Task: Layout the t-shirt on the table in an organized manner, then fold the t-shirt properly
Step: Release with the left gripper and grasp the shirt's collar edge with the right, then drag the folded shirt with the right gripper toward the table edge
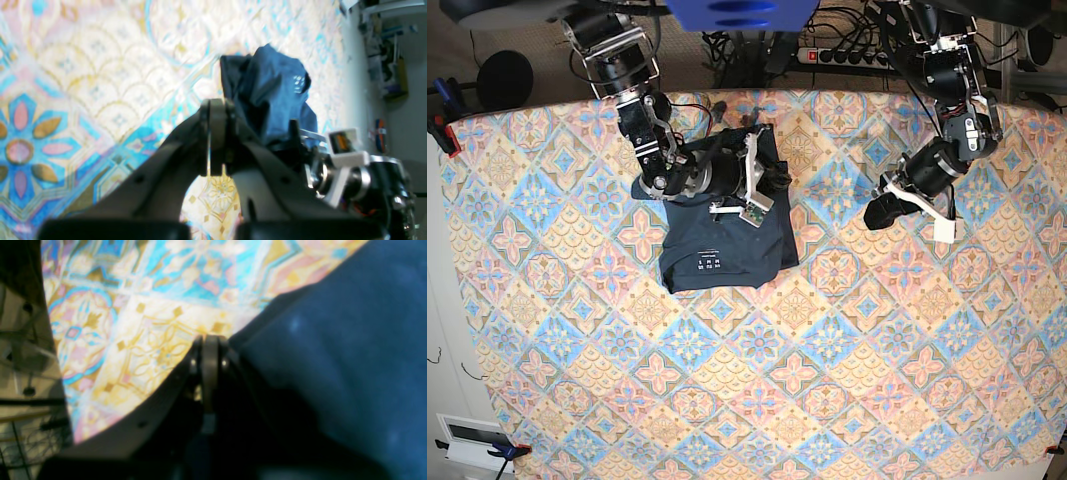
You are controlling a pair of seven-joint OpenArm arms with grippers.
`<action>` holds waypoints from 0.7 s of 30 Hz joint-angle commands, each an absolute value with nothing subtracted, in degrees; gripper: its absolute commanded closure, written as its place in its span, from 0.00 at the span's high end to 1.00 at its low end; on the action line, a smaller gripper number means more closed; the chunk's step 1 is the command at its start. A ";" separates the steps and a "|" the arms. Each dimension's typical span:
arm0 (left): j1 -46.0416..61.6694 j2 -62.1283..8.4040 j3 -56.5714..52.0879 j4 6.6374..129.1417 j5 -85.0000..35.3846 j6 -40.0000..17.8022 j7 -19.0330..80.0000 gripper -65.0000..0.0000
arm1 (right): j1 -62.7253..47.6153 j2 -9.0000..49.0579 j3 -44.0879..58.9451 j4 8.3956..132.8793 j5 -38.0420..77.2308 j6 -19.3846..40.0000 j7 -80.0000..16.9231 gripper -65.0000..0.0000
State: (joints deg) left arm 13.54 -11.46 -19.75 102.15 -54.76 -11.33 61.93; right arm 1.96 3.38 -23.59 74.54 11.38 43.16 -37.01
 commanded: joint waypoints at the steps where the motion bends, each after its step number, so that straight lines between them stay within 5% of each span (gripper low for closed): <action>1: 13.93 -12.00 -20.00 103.52 -55.78 -11.74 61.05 0.00 | 2.68 4.70 -20.97 73.54 4.79 40.00 -40.84 0.00; 8: 14.02 -12.00 -20.00 103.60 -55.78 -11.74 61.23 0.00 | 2.59 6.55 -10.51 71.96 3.65 40.00 -40.92 0.00; 21: 14.02 -12.00 -20.00 103.60 -55.96 -11.74 61.32 0.00 | 5.58 13.58 -6.73 72.84 3.82 40.00 -41.01 0.00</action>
